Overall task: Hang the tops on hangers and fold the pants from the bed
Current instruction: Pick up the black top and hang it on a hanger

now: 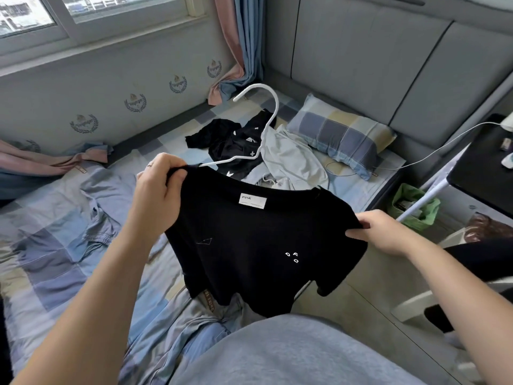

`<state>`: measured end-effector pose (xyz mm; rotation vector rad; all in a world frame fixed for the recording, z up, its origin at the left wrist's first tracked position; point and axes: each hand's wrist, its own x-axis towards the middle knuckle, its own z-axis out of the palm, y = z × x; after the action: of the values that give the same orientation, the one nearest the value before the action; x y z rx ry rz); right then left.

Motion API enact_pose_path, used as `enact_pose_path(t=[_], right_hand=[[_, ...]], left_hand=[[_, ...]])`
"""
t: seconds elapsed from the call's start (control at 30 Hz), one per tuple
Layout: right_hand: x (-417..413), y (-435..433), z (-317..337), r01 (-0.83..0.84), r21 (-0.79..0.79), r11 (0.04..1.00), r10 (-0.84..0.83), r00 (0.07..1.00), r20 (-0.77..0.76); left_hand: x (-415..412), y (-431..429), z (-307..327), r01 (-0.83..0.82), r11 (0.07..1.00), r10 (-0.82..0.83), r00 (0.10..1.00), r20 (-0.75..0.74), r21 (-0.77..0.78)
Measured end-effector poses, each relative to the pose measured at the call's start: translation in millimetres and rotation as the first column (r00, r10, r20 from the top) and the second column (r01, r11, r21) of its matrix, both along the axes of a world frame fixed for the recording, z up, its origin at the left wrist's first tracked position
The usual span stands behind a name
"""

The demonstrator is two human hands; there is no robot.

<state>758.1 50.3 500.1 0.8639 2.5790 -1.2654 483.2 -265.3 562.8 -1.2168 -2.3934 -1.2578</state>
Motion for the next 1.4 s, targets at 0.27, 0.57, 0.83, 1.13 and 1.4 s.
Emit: enact_pose_path(t=[0.27, 0.57, 0.83, 1.13, 1.4], right_hand=[[-8.5, -22.0, 8.2, 0.265, 0.027, 0.964, -0.208, 0.811, -0.546], [40.7, -40.2, 12.8, 0.263, 0.09, 0.961, -0.201, 0.88, -0.429], [80.8, -46.9, 40.5, 0.44, -0.021, 0.898, -0.401, 0.797, -0.451], [193.0, -57.7, 50.2, 0.654, -0.033, 0.756, -0.567, 0.627, -0.534], [380.6, -105.6, 43.4, 0.836, 0.056, 0.546, -0.735, 0.51, -0.447]], left_hand=[[2.8, 2.4, -16.8, -0.058, 0.993, 0.052, 0.997, -0.059, -0.107], [6.3, 12.1, -16.5, -0.052, 0.994, 0.04, 0.991, 0.125, 0.098], [36.2, 73.9, 5.3, 0.2, 0.976, -0.21, 0.966, 0.15, 0.081], [128.1, 159.7, 0.3, 0.495, 0.869, -0.485, 0.847, 0.217, 0.006], [295.8, 236.5, -18.8, 0.791, 0.605, -0.758, 0.608, 0.236, -0.09]])
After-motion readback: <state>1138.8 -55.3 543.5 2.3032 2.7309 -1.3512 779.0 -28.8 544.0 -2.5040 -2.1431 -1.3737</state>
